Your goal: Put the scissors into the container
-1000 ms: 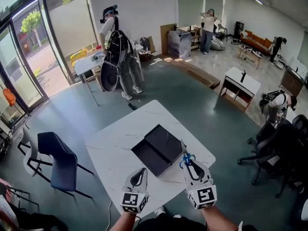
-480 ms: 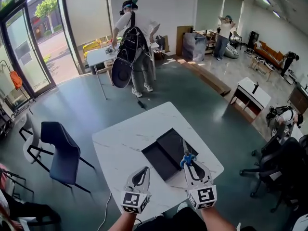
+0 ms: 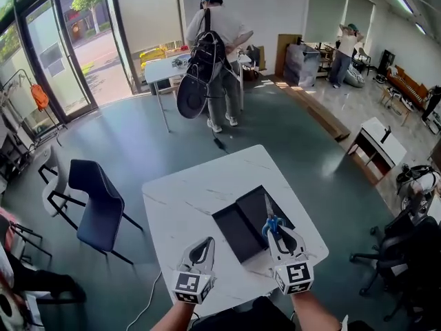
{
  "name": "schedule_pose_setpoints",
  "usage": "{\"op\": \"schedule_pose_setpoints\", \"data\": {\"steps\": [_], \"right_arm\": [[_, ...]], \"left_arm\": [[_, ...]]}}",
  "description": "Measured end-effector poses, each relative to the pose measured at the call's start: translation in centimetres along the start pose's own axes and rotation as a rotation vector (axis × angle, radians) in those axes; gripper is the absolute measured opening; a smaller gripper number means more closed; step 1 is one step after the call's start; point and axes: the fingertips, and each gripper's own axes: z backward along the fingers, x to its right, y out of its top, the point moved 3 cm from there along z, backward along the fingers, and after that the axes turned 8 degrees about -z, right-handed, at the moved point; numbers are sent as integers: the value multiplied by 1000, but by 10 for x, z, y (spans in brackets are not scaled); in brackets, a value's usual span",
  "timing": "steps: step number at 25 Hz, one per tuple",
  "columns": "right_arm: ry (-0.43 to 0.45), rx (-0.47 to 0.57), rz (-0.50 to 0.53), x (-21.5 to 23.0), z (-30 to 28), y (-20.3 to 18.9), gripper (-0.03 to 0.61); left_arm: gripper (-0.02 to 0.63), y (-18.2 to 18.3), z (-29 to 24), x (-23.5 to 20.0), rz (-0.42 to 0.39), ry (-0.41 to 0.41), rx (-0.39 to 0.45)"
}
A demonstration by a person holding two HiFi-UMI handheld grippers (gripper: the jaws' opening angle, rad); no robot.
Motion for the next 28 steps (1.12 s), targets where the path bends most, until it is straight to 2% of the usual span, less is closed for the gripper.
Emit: {"op": "schedule_pose_setpoints", "data": {"steps": [6, 14, 28], "right_arm": [[64, -76, -40, -10, -25, -13, 84], [130, -241, -93, -26, -57, -55, 84], [138, -493, -83, -41, -92, -119, 84]], "left_arm": [[9, -7, 4, -12, 4, 42, -21], [9, -33, 19, -15, 30, 83, -76], [9, -55, 38, -22, 72, 151, -93]]}}
